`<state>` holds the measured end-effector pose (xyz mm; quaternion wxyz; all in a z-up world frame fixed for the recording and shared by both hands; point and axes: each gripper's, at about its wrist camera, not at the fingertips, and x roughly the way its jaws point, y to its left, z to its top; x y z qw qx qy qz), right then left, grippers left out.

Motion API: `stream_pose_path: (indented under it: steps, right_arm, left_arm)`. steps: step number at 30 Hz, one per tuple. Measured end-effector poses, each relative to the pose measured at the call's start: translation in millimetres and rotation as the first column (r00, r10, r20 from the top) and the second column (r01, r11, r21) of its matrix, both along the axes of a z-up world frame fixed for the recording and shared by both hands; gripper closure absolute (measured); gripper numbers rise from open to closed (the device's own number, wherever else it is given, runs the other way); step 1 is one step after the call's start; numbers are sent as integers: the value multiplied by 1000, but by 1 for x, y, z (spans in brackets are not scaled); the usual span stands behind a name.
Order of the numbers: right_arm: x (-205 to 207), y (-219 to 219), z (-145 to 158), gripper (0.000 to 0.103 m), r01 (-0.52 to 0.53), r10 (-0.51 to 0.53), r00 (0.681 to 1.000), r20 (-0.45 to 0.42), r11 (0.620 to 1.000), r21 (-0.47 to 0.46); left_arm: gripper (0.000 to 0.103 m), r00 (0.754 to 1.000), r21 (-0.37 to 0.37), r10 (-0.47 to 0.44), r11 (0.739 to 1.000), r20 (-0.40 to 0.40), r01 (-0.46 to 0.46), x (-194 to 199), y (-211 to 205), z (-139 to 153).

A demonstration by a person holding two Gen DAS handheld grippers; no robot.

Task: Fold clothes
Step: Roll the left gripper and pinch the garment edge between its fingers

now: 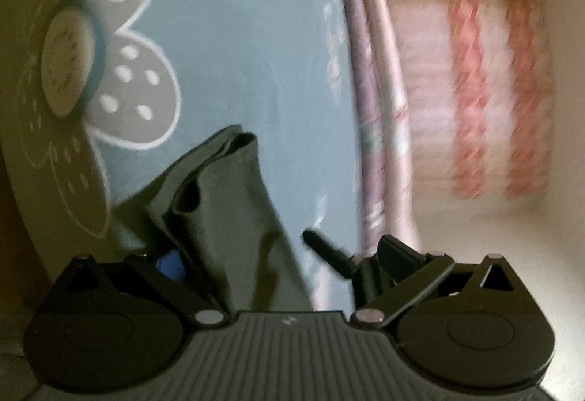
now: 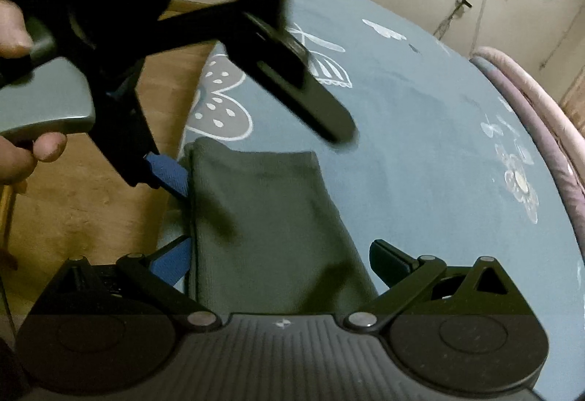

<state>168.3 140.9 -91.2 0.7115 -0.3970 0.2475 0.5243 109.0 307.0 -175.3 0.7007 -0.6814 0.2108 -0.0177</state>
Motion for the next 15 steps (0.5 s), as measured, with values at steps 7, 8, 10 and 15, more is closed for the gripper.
stream_pose_path:
  steps: [7,8,10,15]
  right_arm:
    - [11,-11,-4,0,56,-56,997,-55,998,6]
    - [12,-12,-5,0,63,-62,996,-64,998,9]
    - [13,-14,-5,0,74,-73,994,-81,997,14]
    - [12,-16,-5,0,87,-85,992,-96,996,16]
  left_arm:
    - [1,999,7,29,1000,-13,-29,9,2,2]
    - [1,999,39,25,999,-27,-24,13,1,7]
    - [1,999,117,17,993,-45,-11,19,-2,16]
    - [1,999,155,30,987,9,-31,11,-2,13]
